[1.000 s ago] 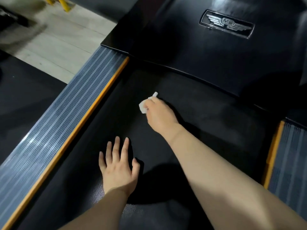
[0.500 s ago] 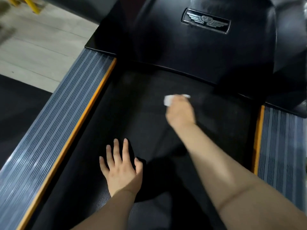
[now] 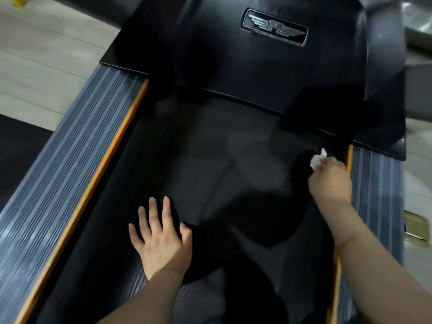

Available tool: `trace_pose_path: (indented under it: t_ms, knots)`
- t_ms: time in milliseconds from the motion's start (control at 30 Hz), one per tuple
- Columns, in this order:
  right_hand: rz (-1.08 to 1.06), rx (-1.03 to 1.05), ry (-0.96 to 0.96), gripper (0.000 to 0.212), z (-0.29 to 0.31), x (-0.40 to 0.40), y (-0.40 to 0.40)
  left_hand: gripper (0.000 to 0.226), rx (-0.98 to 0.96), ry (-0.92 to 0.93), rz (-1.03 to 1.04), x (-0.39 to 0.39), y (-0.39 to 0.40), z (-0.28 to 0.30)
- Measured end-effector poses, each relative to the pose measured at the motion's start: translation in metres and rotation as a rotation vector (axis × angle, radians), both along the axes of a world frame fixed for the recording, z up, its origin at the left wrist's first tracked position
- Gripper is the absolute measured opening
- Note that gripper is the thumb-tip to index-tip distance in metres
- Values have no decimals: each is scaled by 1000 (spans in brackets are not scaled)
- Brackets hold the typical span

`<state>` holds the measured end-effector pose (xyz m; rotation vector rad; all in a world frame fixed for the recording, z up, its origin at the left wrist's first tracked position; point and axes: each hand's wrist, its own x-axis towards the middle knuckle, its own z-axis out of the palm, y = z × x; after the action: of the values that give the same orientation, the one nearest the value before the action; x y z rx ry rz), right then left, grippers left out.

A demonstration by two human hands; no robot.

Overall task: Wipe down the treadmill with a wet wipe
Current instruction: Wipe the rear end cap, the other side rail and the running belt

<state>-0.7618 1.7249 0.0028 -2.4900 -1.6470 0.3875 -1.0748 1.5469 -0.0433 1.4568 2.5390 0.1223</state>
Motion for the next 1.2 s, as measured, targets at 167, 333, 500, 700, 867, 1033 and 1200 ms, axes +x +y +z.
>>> trace_pose_path:
  t_ms: [167, 333, 500, 700, 867, 1033, 1200]
  knots:
    - [271, -1, 69, 25, -1, -148, 37, 73, 10, 13, 0, 0, 1, 1]
    - [915, -254, 124, 29, 9, -327, 41, 73, 7, 23, -13, 0, 1, 2]
    - [928, -68, 171, 27, 4, -254, 40, 73, -21, 3, -10, 0, 1, 3]
    - [359, -55, -165, 27, 15, -27, -19, 73, -18, 2, -10, 1, 0, 4]
    - [98, -86, -89, 17, 14, -30, -32, 72, -16, 17, -19, 2, 0, 3]
    - [610, -48, 23, 31, -1, -215, 18, 73, -27, 11, -11, 0, 1, 2]
    - [1064, -232, 126, 25, 18, -339, 20, 73, -57, -35, -9, 0, 0, 4]
